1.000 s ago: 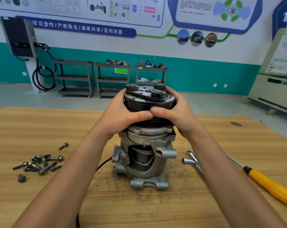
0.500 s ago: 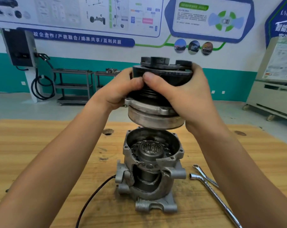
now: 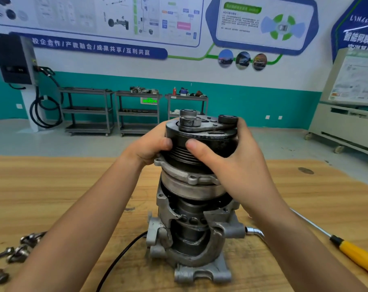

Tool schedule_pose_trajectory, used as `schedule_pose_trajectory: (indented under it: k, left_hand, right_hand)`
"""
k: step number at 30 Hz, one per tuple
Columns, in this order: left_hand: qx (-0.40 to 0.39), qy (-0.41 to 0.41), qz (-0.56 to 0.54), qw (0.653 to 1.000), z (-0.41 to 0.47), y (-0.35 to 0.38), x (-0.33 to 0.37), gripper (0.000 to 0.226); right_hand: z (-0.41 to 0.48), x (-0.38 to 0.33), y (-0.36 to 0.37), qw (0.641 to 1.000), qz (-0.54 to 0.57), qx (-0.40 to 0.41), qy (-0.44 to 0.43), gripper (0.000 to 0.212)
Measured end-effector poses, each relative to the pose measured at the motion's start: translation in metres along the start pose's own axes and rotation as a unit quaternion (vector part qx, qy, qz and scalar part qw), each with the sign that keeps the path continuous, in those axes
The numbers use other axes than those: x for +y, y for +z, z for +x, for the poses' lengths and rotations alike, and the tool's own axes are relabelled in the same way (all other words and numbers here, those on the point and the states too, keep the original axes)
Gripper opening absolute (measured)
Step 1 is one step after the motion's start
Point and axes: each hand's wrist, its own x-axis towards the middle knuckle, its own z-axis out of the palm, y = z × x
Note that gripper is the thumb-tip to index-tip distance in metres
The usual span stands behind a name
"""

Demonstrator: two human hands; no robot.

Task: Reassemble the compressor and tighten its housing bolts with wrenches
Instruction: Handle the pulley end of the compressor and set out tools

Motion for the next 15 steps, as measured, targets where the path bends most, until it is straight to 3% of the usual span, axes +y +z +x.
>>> schedule_pose_trajectory:
  k: [7,15]
  left_hand:
    - [-0.018,0.003,0.001,1.0,-0.006,0.008,0.005,0.075]
    - [-0.045,-0.004,0.023,0.999,0.001,0.012,0.013,0.064]
  right_hand:
    - [-0.009,-0.003,-0.005,1.0,0.003,-0.006,0.004,0.069]
    - [-0.019,-0.001,-0.012,1.0,0.024,-0.004,0.001,0.068]
